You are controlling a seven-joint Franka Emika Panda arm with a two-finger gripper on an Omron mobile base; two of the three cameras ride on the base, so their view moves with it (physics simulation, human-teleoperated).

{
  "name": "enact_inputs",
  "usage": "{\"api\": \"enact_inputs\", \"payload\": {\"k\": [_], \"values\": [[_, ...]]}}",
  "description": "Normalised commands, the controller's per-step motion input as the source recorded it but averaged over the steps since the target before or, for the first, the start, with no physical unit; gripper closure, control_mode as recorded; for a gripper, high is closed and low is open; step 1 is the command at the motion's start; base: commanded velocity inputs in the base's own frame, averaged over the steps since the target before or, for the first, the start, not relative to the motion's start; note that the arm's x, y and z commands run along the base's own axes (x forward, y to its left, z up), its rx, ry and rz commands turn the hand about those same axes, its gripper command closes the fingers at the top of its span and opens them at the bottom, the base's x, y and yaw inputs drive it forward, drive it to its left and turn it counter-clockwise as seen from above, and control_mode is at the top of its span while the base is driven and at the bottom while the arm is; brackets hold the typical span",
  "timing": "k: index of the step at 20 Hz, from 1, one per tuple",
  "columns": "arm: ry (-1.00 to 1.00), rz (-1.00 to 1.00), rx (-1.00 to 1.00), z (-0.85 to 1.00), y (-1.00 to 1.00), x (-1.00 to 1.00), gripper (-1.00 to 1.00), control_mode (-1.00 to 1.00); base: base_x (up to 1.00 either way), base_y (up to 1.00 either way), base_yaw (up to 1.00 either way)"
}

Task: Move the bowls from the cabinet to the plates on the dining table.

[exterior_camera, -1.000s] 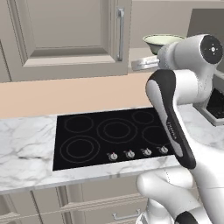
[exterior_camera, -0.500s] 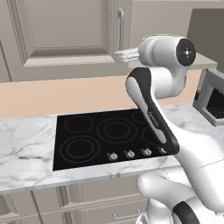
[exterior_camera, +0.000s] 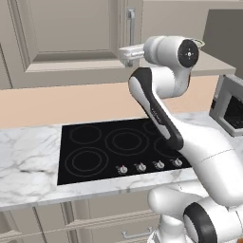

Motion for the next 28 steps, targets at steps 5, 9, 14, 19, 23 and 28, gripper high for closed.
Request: {"api": "enact_inputs", "payload": {"k": [5, 9, 14, 19, 23, 28], "values": [[-0.05, -0.05, -0.03, 0.00, 0.07, 0.41, -1.00, -1.00, 0.00, 0.00, 0.00], [-0.05, -0.06, -0.04, 0.00, 0.05, 0.48, -1.00, -1.00, 0.00, 0.00, 0.00], [-0.05, -0.06, -0.03, 0.00, 0.01, 0.52, -1.00, -1.00, 0.00, 0.00, 0.00], [-0.04, -0.06, 0.00, 0.00, 0.03, 0.50, -1.00, -1.00, 0.00, 0.00, 0.00], [-0.03, -0.05, -0.01, 0.00, 0.05, 0.40, -1.00, -1.00, 0.00, 0.00, 0.00], [-0.01, -0.04, 0.00, 0.00, 0.02, 0.32, -1.00, -1.00, 0.00, 0.00, 0.00]]}}
